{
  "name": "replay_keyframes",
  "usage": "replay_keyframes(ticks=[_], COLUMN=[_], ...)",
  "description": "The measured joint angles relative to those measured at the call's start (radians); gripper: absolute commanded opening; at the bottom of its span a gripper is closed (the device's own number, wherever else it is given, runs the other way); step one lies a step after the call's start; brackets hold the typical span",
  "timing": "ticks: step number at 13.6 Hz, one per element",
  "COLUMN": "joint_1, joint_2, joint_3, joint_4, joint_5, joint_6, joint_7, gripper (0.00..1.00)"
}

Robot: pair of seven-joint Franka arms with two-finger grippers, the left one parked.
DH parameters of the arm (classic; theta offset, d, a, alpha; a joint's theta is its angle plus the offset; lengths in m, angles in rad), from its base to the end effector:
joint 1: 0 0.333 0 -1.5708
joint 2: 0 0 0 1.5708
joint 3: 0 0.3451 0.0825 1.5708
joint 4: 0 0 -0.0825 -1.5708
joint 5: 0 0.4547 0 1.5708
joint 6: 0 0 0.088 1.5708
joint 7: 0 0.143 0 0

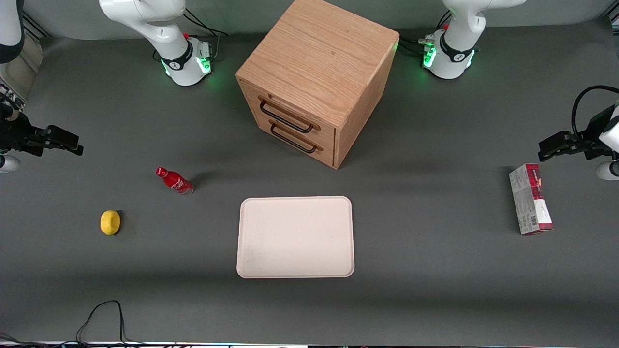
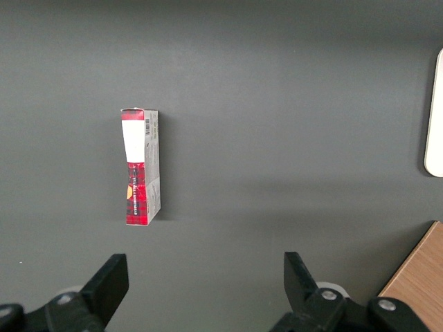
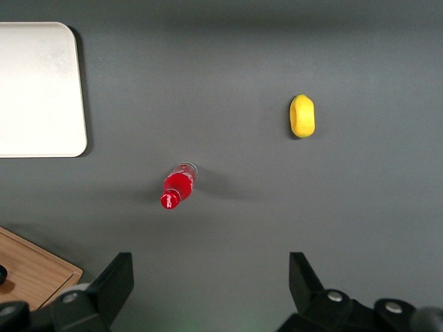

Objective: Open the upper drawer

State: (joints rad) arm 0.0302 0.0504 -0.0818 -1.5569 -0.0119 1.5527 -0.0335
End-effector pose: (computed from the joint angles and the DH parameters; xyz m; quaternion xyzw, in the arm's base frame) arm 0.6363 -0.0335 0.5919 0.9996 -0.0090 -0.0275 0.0068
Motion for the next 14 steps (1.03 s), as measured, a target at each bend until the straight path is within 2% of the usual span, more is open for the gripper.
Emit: replay_keyframes(ticks=[8,14], joint_1=[0.029,0.353], joint_2=[0.006,0.052], joint_3=[0.023,0.048], joint_4=[0.0,0.001], joint_5=[0.016,0.023], joint_6=[0.0,0.033], joint_7=[-0.005,-0.004], gripper=[1.0,1.0])
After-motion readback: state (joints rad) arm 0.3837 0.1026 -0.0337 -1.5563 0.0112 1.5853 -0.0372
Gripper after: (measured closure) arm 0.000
